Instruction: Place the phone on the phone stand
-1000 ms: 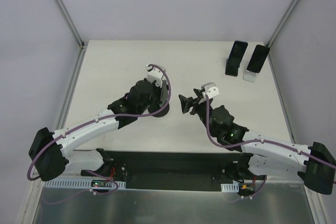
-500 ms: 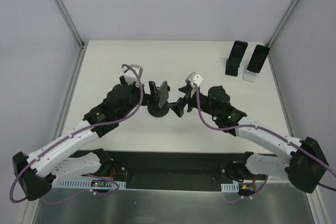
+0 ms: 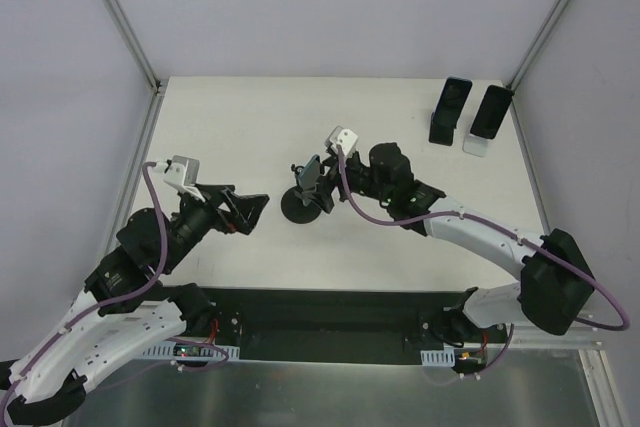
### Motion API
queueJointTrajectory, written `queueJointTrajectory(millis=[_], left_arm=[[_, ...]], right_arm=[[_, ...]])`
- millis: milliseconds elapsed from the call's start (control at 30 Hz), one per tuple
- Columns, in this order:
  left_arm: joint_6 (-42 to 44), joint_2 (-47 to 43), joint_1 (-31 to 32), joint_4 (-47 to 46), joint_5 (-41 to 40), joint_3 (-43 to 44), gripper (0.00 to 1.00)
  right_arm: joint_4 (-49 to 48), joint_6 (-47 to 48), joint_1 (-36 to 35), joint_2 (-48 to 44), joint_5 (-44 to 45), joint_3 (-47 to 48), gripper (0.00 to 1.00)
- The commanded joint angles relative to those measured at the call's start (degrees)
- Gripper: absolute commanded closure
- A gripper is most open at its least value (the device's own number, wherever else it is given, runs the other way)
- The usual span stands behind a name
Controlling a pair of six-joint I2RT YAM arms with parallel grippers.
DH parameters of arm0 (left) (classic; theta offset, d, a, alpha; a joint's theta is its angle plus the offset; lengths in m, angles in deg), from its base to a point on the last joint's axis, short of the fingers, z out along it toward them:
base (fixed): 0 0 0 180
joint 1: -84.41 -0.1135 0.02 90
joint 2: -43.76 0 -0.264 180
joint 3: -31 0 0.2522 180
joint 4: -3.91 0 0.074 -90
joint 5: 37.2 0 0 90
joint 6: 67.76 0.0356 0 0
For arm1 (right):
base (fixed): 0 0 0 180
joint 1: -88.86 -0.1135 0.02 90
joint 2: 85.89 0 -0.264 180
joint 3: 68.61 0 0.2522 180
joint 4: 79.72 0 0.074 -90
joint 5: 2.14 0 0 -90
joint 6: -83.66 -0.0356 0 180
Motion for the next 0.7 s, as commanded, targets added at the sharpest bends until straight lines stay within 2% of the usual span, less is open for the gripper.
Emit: queueJointTrajectory(millis=[0,100,233,300,467,567,600,667], left_arm=[[-0.9,-1.3,-0.4,3.9,1.5,-0.2,0.01],[-0.9,-0.7,-0.4,3.9,1.8,-0.3,0.01],[-0.4,0.5,-0.3,3.9,2.6,0.1,0.01],[0.0,0.8,-0.4,3.9,3.2,0.5,0.01],[1.5,0.0,-0.3,4.2,3.1,1.2,0.01],[2.0,-0.4,-0.3,4.2,2.6,1.6,0.01],[2.3,-0.2,-0.4,4.2,2.3,1.8,0.01],[3.6,1.3,-0.4,4.1,1.5,3.0,0.01]], right_arm=[[-2.2,1.3,-1.6,2.1,1.0,3.9,0.04],[-3.0,1.7,-3.3,4.0,2.7,5.0,0.04],[-5.2,2.3,-6.1,6.6,15.1,6.4,0.04],[-6.8,2.3,-7.4,8.0,18.7,6.5,0.04],[-6.2,2.3,-7.5,11.2,20.8,8.9,0.01],[-6.3,2.1,-7.6,11.2,21.0,8.7,0.13],[-6.6,1.8,-7.5,11.0,21.5,8.6,0.27],[-7.9,1.4,-7.6,10.6,22.8,8.3,0.42]])
